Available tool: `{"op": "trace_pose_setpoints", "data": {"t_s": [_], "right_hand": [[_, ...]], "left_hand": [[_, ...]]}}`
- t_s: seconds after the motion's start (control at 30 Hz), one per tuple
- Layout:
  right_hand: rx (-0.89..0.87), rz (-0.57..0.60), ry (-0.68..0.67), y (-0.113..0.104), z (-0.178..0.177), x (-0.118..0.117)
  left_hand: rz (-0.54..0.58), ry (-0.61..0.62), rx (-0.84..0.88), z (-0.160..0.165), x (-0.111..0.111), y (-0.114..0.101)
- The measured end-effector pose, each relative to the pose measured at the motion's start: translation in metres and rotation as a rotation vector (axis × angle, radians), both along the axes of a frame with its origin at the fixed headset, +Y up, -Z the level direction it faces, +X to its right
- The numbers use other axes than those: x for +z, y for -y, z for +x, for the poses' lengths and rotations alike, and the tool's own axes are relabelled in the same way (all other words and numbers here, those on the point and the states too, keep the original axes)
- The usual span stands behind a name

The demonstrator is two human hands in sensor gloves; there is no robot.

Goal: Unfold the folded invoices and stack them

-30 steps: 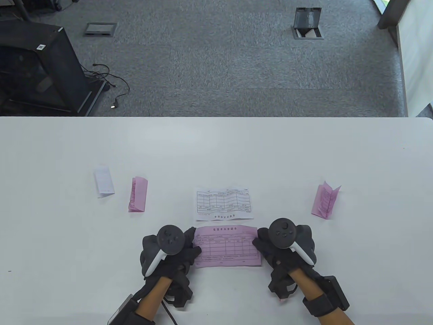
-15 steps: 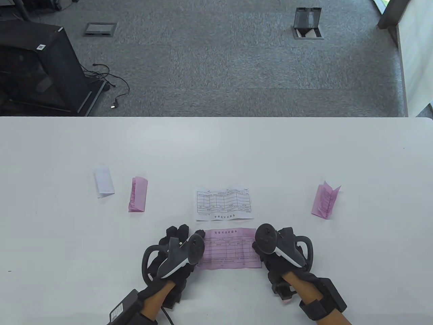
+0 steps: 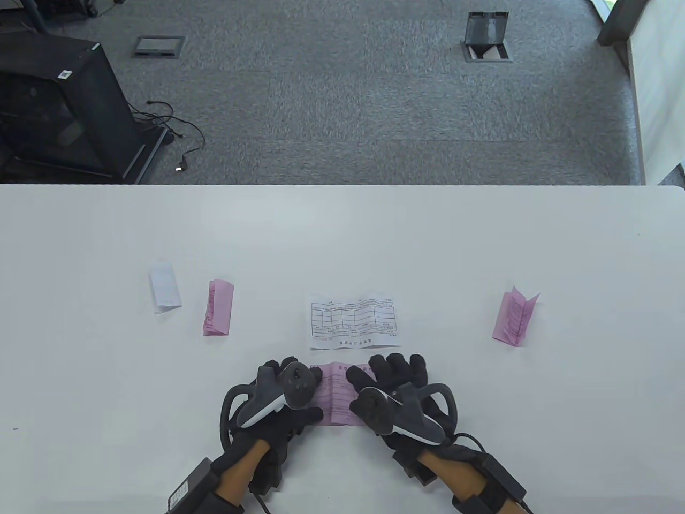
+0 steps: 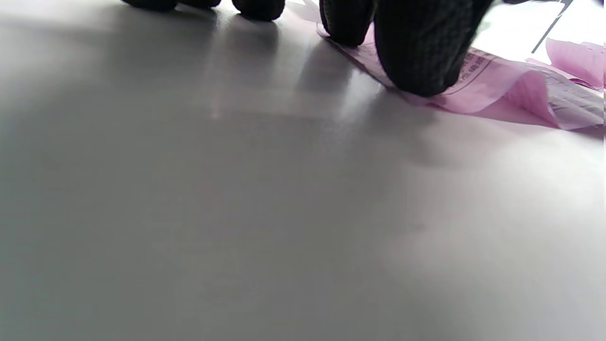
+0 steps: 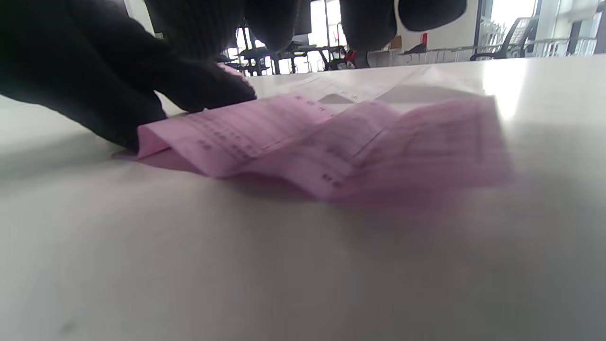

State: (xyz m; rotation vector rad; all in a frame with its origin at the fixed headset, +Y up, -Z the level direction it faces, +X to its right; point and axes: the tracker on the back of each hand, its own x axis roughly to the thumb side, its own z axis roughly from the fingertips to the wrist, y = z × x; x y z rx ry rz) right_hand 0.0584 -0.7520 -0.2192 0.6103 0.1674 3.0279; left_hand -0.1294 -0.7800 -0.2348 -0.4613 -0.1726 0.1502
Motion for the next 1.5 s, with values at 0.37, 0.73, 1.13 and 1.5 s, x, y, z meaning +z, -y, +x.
{"op": "trace_pose_setpoints", "data": {"t_s": [0.37,0.73,1.13,1.5], "right_hand": [[0.211,-0.043,-0.05,0.021,-0.032,-0.009],[0.336,-0.106,0.103,0.012,0.016,-0.02],[0.383,-0.148,0.215,0.007,0.052,-0.033],[0.044,0.046,0.086,-0.01,0.005,-0.011]], "left_hand": [[0.001,0.002,-0.007,0.0,0.001,0.0],[-0.014,-0.012,-0.012,0.0,0.0,-0.001],[-0.04,-0.034,0.0,-0.005,-0.001,0.0],[-0.037,-0.025,0.014,-0.005,-0.002,0.001]]}}
